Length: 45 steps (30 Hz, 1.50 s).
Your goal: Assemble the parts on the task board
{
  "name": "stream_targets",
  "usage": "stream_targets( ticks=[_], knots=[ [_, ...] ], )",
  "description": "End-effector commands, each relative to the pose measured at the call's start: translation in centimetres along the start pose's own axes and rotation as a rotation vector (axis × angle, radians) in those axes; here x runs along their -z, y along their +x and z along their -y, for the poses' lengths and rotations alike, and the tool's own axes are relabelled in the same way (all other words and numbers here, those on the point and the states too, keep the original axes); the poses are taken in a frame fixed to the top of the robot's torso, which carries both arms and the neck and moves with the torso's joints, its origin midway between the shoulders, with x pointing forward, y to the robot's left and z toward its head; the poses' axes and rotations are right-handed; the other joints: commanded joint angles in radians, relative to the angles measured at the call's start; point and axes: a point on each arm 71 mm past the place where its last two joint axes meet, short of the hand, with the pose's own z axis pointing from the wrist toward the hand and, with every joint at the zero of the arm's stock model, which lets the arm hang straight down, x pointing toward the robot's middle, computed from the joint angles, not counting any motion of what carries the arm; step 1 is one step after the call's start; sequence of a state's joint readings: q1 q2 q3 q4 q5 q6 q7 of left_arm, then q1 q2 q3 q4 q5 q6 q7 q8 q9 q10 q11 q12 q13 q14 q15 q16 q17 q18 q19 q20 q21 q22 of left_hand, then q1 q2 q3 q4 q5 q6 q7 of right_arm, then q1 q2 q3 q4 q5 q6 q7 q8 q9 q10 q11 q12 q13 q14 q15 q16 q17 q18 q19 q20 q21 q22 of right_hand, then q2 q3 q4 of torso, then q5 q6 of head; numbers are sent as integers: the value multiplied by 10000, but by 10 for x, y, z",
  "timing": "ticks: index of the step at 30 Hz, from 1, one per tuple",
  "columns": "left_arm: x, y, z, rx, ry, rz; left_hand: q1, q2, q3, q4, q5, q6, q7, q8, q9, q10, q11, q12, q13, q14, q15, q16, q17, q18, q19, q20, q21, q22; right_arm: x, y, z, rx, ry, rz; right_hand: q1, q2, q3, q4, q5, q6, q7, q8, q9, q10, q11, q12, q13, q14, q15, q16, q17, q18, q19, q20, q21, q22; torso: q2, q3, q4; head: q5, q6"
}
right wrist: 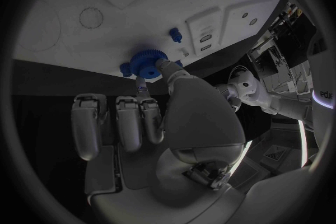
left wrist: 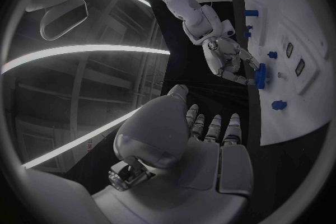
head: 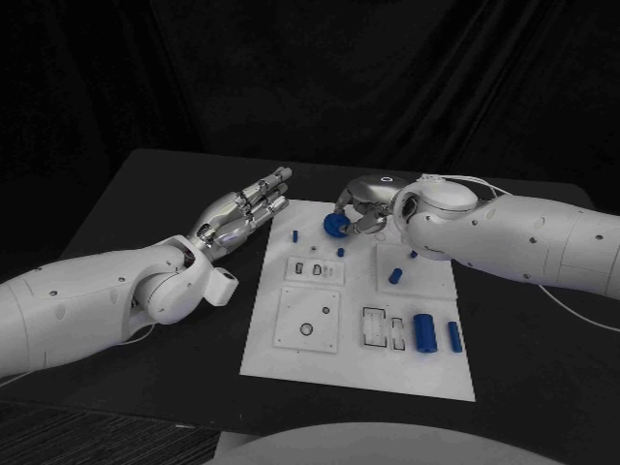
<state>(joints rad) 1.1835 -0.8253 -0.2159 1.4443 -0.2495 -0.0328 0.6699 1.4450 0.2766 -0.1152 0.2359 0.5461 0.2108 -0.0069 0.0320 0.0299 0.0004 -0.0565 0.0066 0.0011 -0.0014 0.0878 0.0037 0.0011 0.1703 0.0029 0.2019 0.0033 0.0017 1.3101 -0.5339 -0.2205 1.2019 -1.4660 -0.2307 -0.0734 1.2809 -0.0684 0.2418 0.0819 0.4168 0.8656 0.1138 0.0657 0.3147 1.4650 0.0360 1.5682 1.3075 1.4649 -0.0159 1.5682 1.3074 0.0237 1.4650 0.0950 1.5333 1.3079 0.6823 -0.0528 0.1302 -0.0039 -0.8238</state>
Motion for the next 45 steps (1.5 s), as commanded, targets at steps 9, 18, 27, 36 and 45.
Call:
stream_targets(
  ticks=[9,18,27,36,45],
  knots=[
    [-1,2,0,105,98,-144,5,9,72,4,46,-14,29,37,9,-4,66,-66,-11,14,67,-37,-11,86,-12,66,-19,-5,0,4,-5,27,-190,-90,-164,-8,-160,162,-942,-690,-197,12,-326,1058,-232,26,2633,1059,-211,26,2634,-70,602,-175,-143,2410,2,-2,-13,20,-2],
    [-2,2,0,104,88,-147,-1,10,92,0,45,-12,35,37,10,-4,73,-66,-11,14,77,-37,-11,86,-11,77,-18,-4,0,4,-4,29,-144,-152,-175,26,-211,182,-1171,-777,-222,0,-367,1058,-255,26,2633,1059,-230,26,2634,-58,570,-194,-182,2395,2,5,-8,25,-19],
    [-2,2,0,113,80,-165,-1,10,92,0,45,-12,35,37,10,-4,73,-66,-11,14,77,-37,-11,86,-11,77,-18,-4,0,4,-4,32,-130,-163,-87,94,-196,139,-1114,-910,-271,-9,-427,1058,-287,26,2633,1059,-253,26,2634,-40,518,-213,-242,2370,4,3,-18,16,-20],
    [-2,2,-1,120,55,-174,-6,14,113,-4,46,-10,42,36,10,-4,80,-66,-11,14,89,-37,-11,86,-9,88,-17,-3,0,4,-6,20,-253,-165,-10,185,-209,97,-1009,-1073,-747,-7,-603,1058,-629,26,2633,1059,-508,26,2634,-25,483,-418,-289,2354,-4,1,-10,10,11],
    [-2,2,-1,132,36,-187,-8,19,126,-7,49,15,46,41,14,-4,85,-66,-11,14,96,-37,-11,86,-7,95,-15,-2,0,4,-6,17,-267,-123,44,316,-154,73,-802,-1267,-1171,-8,-861,1058,-890,26,2633,1059,-740,26,2634,19,359,-649,-443,2295,2,-1,-7,1,13]
  ],
)
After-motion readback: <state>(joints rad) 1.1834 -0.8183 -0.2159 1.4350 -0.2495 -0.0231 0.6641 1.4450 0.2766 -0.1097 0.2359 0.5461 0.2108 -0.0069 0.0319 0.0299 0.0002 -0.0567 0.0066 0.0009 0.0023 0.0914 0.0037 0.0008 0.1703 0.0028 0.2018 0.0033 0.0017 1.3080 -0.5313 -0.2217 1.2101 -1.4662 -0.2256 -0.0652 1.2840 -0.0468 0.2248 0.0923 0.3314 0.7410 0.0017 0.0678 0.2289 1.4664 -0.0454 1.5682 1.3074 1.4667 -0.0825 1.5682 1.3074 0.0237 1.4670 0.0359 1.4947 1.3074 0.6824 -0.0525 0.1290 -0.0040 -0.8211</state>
